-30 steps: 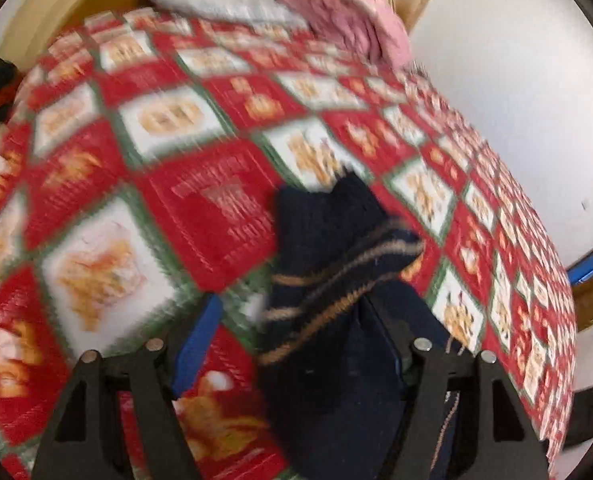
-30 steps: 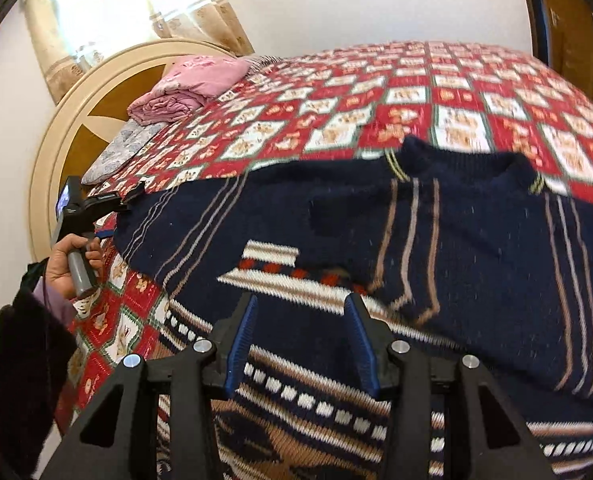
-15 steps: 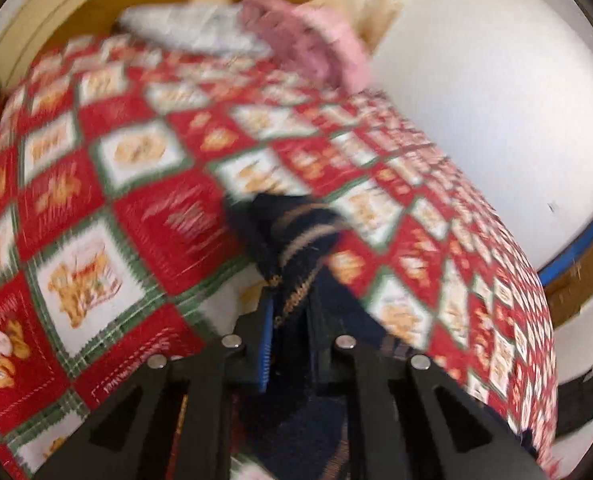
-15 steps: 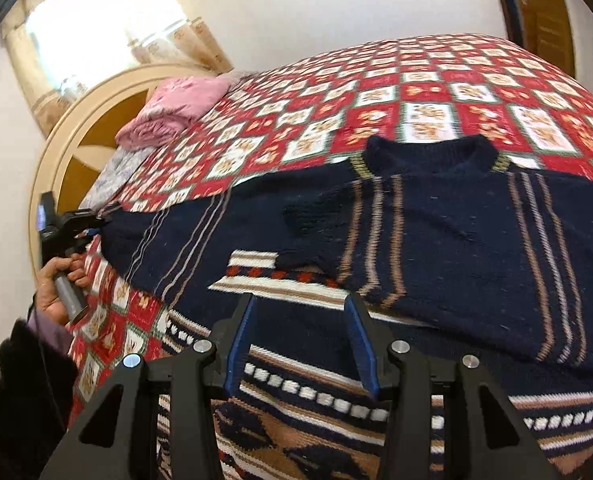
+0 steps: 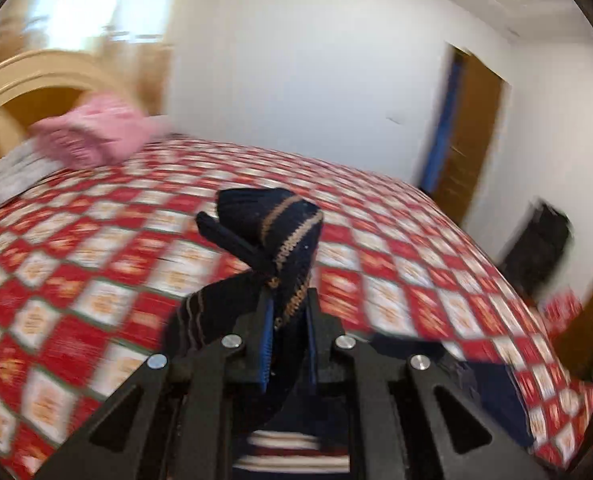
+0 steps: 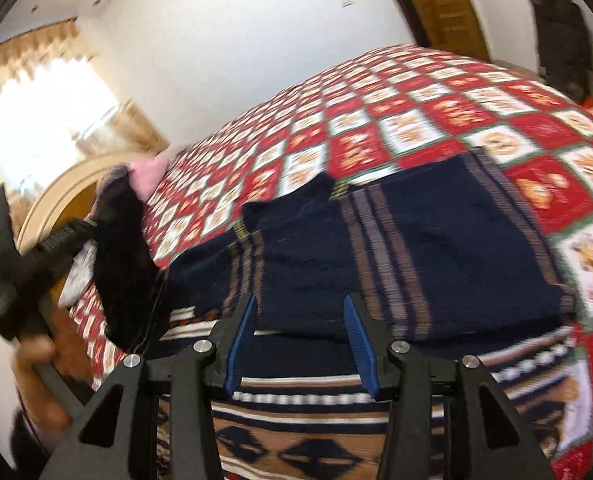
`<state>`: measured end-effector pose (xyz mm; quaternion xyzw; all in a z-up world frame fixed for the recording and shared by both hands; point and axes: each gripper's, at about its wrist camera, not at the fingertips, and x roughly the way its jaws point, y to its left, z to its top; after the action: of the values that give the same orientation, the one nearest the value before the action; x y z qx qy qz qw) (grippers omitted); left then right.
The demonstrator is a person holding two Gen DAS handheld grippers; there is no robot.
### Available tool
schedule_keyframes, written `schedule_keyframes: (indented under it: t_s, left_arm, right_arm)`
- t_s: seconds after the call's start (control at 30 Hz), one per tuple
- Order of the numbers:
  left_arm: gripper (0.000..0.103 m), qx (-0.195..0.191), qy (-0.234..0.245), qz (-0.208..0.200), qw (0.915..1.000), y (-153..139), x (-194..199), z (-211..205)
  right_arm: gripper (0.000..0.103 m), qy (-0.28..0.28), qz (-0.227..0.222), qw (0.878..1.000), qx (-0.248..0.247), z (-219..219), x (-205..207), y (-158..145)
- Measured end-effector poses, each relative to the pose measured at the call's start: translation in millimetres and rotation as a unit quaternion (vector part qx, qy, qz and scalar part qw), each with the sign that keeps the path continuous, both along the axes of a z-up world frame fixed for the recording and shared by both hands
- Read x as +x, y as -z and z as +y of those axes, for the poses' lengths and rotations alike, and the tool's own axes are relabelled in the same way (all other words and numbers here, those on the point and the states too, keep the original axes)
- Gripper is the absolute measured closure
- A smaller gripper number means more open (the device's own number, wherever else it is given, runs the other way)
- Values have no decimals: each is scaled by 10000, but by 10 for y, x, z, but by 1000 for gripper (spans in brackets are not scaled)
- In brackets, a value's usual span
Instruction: Fold small clothes
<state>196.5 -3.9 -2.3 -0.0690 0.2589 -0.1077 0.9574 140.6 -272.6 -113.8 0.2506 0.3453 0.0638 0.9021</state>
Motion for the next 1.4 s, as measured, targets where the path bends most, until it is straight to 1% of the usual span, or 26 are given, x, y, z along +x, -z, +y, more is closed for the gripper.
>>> schedule_keyframes:
  t_s: [0.07,0.1,0.13,0.2,0.27,0.3,0.33,0.37,0.4,0.43,0.47,0.57,0.63,0.7,0.83,0.87,0.93,1.0,1.03,1.07,1.1,1.13,1.23,1.3,1.33,1.4]
  left_arm:
    - [88,241,377,105,9989,223,-84,-514]
    - [88,312,534,165,9979,320,-113,-673]
    - [83,427,688,235,9964,454,-151,-852]
    - [81,814,973,498,9907,757,-253,-1164]
    - [79,1148,1331,846,9808,1006,-392,-1337]
    - [72,1268,1438,889,9774,1050,-478,-1376]
    - [62,1396,1531,853,9746,1077,-563,-1402]
    - [54,1543,1603,696,9724,1069,-680,-1355]
    - [36,1611,1601,590,9721,1036,-794,-1320]
    - [23,1629,1568,501,9728,998,-863,-1241]
    - [20,1562,1488,432,9755,935,-911,-1087]
    - [18,1231,1234,532,9832,822,-894,-740]
    - [18,1072,864,648,9884,786,-814,-490]
    - [18,997,363,704,9919,754,-734,-241]
    - [18,879,-198,848,9923,769,-641,105]
    - [18,840,-284,858,9924,778,-649,161]
    - [18,734,-407,889,9925,795,-670,269]
    - [18,687,-538,951,9916,811,-694,363]
    - [18,680,-580,969,9913,822,-707,399]
    - [18,670,-629,985,9909,835,-718,438]
    - [18,658,-663,996,9906,845,-723,480]
    - [18,640,-689,1014,9904,849,-729,524]
    - [18,523,-732,1121,9896,898,-686,587]
    - [18,394,-708,1176,9898,918,-663,591]
    - [18,351,-689,1174,9901,923,-653,586]
    - [18,337,-651,1164,9905,930,-651,544]
  right_arm:
    - [56,171,25,9998,-20,-135,-69,18]
    - [56,243,55,9997,-29,-191,-97,33]
    - [56,285,91,9995,-31,-233,-112,48]
    - [56,363,174,9992,-43,-310,-140,89]
    - [55,464,232,9986,-68,-376,-157,129]
    - [54,497,280,9984,-60,-397,-144,152]
    - [50,501,313,9982,-28,-410,-139,175]
    - [47,489,340,9982,52,-429,-119,196]
    - [46,448,338,9983,144,-422,-106,204]
    - [42,309,303,9986,303,-404,-56,199]
    - [37,197,285,9986,394,-380,-19,193]
    - [32,-106,226,9989,399,-213,171,92]
    - [32,-453,193,9988,60,4,401,-11]
    - [32,-722,179,9969,-261,224,669,-85]
    - [32,-931,238,9918,-841,586,1195,-91]
    - [32,-999,345,9888,-1052,680,1351,-26]
    - [32,-1006,782,9785,-1619,850,1603,193]
    - [33,-1051,1061,9717,-1833,918,1679,414]
    - [35,-1043,952,9704,-1959,932,1649,433]
    - [56,-1064,745,9680,-2147,952,1586,414]
    - [70,-1062,619,9654,-2299,936,1521,376]
    - [90,-1129,529,9703,-2074,855,1462,323]
    - [90,-1020,395,9864,-1226,478,1267,157]
    - [90,-946,243,9926,-717,239,1081,97]
    - [90,-922,158,9941,-551,137,973,83]
    - [90,-842,107,9952,-490,-27,807,123]
